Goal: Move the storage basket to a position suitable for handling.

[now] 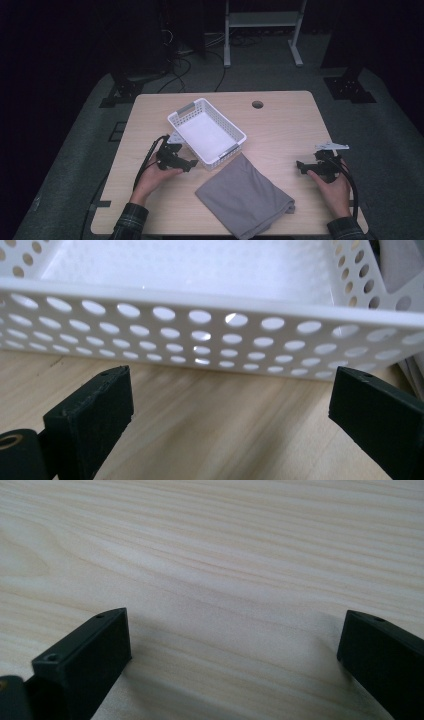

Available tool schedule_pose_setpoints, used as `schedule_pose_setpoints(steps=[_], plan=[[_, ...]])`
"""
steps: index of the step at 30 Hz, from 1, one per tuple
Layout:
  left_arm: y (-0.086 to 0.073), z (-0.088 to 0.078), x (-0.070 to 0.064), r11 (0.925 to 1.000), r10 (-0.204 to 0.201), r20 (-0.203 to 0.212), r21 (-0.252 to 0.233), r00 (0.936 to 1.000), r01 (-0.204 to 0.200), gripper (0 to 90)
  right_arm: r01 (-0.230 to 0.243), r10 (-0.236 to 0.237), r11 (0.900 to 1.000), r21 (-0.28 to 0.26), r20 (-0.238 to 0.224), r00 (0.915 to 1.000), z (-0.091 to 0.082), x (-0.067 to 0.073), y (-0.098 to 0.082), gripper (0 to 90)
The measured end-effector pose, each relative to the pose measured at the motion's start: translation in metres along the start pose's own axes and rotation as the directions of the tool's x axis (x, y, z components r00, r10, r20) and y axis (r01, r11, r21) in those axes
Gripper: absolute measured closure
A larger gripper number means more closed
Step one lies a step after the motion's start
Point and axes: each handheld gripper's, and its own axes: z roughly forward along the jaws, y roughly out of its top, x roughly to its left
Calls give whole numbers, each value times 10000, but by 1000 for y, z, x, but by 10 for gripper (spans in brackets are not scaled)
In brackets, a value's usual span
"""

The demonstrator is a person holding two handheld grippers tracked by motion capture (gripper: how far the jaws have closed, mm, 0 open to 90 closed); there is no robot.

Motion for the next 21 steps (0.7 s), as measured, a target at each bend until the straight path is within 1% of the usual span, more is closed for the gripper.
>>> schedule_pose_setpoints(steps=[2,3,9,12,14,15,17,18,19,21], plan=[[1,1,0,10000,-40,51,12,10000,40,33,5,-5,10000,-2,-1,10000,0,0,0,0],[2,5,1,10000,9,18,97,10000,-9,29,4,-4,10000,-1,-1,10000,0,0,0,0],[10,11,-1,9999,97,-15,132,10000,-97,23,3,-3,10000,-3,0,10000,0,0,0,0],[20,16,-3,9995,247,42,210,9997,-248,18,12,-12,10000,0,0,10000,0,0,0,0],[25,20,-5,9994,303,89,174,9995,-304,18,19,-19,10000,2,-3,10000,0,0,0,0],[25,20,-5,9994,303,89,174,9995,-304,18,19,-19,10000,2,-3,10000,0,0,0,0],[32,26,-7,9995,316,153,86,9994,-317,18,30,-30,10000,2,-15,10000,0,0,0,0],[32,26,-7,9995,316,153,86,9994,-317,18,30,-30,10000,2,-15,10000,0,0,0,0],[35,30,-8,9990,418,126,134,9990,-419,18,31,-31,10000,2,-15,10000,0,0,0,0],[39,33,-9,9987,464,162,192,9988,-467,18,31,-31,10000,2,-17,10000,0,0,0,0]])
